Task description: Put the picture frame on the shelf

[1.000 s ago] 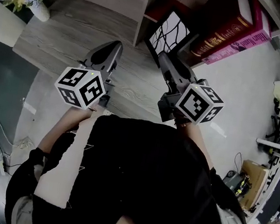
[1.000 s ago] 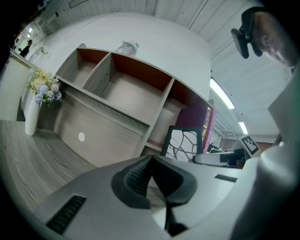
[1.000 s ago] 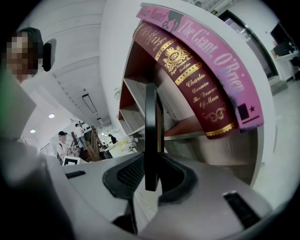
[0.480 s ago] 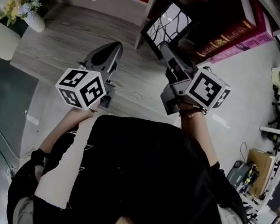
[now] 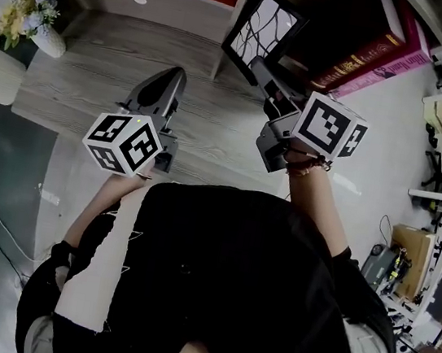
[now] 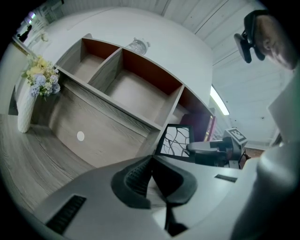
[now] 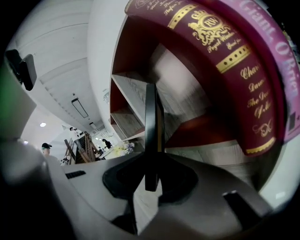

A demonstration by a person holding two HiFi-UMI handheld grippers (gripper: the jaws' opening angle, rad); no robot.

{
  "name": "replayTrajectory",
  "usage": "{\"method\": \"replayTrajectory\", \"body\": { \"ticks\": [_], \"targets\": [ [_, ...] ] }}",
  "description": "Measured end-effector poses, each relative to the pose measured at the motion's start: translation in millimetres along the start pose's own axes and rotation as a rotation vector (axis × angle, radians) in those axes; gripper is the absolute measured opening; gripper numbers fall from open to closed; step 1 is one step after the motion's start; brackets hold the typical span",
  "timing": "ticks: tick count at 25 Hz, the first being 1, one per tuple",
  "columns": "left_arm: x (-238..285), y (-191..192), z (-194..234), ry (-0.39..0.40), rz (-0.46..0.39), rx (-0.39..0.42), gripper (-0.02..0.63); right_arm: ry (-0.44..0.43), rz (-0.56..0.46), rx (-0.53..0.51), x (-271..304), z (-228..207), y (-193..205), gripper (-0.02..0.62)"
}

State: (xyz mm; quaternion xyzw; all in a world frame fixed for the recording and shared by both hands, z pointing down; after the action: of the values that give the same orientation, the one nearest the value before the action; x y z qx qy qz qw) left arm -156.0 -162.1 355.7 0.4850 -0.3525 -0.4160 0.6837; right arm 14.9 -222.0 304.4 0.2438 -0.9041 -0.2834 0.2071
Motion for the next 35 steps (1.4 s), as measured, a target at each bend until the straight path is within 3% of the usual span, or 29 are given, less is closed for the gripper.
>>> {"method": "replayTrajectory", "body": {
  "ticks": [10, 17, 24, 35],
  "targets": [
    [0, 5, 9, 0.016, -0.007, -0.025, 0.012, 0.063, -0.019, -0.010, 4, 2, -9, 0.078],
    [3, 4, 15, 0.024, -0.007, -0.047, 0.012, 0.156, -0.068, 0.028, 3, -5, -23, 0.077],
    [3, 8, 20, 0.031, -0.005, -0.058, 0.012, 0.220, -0.172, 0.077, 3, -10, -31, 0.078],
    [4, 7, 27, 0.045, -0.010, -0.072, 0.012, 0.354, -0.242, 0.048, 4, -20, -35, 0.086]
  ]
}}
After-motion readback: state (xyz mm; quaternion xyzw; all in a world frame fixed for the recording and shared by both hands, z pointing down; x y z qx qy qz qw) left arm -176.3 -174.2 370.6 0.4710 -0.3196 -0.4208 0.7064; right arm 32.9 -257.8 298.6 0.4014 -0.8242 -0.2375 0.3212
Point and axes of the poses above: the fingertips, and each gripper's own axes: x forward along the fingers, z to its left, y out of its underside, the point moved 4 cm from there along -x, backward along the fingers, and after that the axes turned 13 degrees about x, right-handed, at the moved point
